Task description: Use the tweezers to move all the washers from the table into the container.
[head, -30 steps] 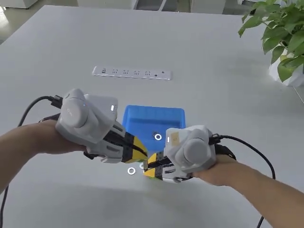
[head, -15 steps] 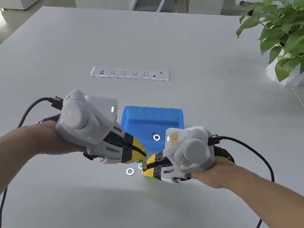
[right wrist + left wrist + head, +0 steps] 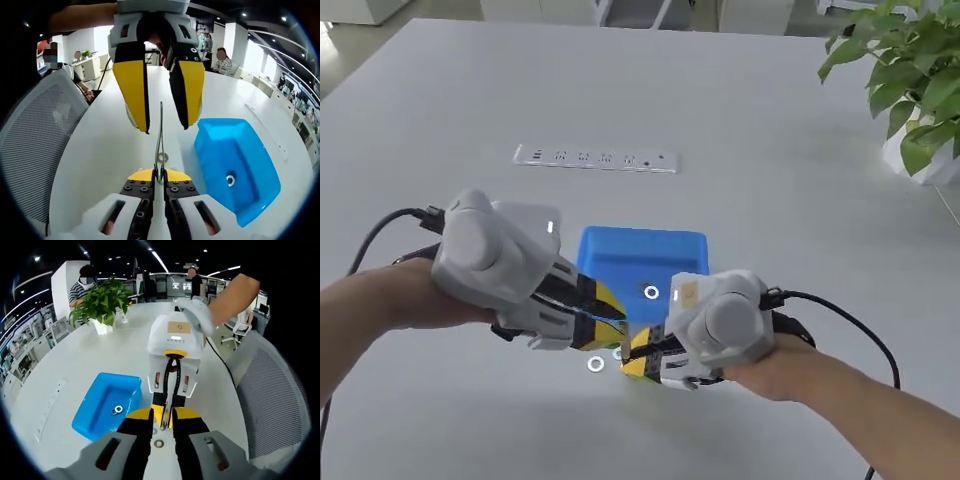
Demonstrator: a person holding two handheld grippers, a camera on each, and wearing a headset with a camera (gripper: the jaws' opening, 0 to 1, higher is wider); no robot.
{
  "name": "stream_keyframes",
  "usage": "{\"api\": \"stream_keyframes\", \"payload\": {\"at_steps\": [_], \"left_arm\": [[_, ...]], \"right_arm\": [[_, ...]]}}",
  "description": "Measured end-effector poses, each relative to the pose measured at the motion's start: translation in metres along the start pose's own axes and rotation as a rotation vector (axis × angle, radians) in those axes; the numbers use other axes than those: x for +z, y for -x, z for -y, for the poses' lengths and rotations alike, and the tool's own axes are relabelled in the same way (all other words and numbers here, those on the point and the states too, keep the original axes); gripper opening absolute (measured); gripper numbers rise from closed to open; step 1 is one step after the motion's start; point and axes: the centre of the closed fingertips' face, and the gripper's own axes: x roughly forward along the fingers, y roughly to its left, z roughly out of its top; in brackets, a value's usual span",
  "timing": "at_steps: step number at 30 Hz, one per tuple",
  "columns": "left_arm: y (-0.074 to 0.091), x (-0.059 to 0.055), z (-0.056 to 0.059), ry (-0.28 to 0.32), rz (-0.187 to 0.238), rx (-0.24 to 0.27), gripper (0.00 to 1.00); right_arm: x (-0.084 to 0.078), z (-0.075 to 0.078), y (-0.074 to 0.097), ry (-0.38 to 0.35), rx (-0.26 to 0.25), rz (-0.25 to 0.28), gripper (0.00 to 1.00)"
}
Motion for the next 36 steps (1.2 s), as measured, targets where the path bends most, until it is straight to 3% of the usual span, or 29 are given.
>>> {"api": "stream_keyframes", "payload": {"at_steps": [10, 15, 21, 30, 36], "left_arm": [[0.009, -0.009, 0.002, 0.102, 0.038, 0.049, 0.38], [0.013, -0.012, 0.005, 0.132, 0.045, 0.075, 0.45], [0.021, -0.015, 0.005, 0.202, 0.061, 0.116, 0.6], [0.031, -0.021, 0.009, 0.252, 0.064, 0.162, 0.81], [0.04, -0.017, 0.011, 0.265, 0.081, 0.182, 0.89]], "right_arm": [[0.002, -0.001, 0.001, 0.016, 0.002, -0.006, 0.06], [0.009, -0.002, 0.005, 0.029, 0.005, 0.0, 0.07], [0.018, -0.002, 0.013, 0.055, 0.006, -0.007, 0.07], [0.034, 0.007, 0.029, 0.065, -0.001, -0.022, 0.07], [0.043, 0.014, 0.038, 0.07, -0.002, -0.021, 0.07]]}}
